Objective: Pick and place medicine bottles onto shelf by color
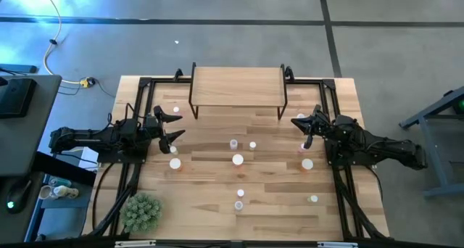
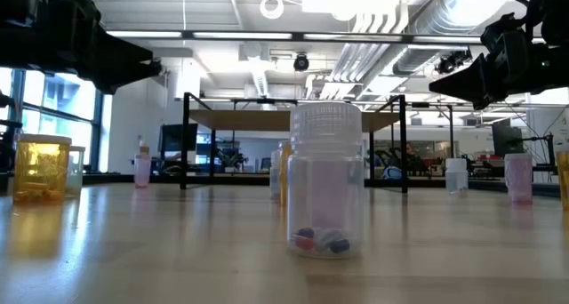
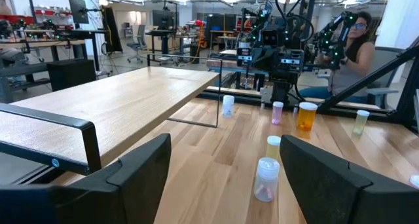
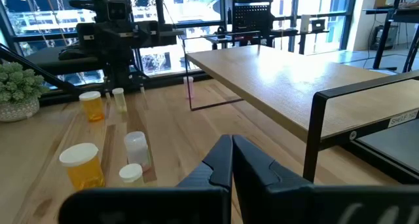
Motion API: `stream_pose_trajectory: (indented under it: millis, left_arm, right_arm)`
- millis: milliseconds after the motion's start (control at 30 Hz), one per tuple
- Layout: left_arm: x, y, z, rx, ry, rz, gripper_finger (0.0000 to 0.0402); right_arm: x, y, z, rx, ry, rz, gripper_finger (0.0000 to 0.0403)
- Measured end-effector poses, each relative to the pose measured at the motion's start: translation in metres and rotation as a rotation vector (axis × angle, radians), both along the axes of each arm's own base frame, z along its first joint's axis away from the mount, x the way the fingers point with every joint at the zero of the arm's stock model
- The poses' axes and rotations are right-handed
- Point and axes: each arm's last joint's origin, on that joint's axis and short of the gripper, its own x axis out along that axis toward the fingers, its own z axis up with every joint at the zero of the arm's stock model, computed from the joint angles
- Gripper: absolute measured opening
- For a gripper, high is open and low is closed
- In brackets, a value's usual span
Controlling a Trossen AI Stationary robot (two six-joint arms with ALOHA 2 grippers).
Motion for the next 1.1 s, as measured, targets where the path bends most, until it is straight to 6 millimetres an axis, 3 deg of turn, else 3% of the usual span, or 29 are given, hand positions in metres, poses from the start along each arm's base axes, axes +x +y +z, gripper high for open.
stream_pose_trajectory:
  millis: [1100]
  left_arm:
    - [-0.0005, 0.0009, 0.003, -0.011, -0.038, 0.036, 0.0278]
  right_arm:
    - [0.0, 0.0, 0.0002, 0.0, -0.001, 0.0, 0.0002]
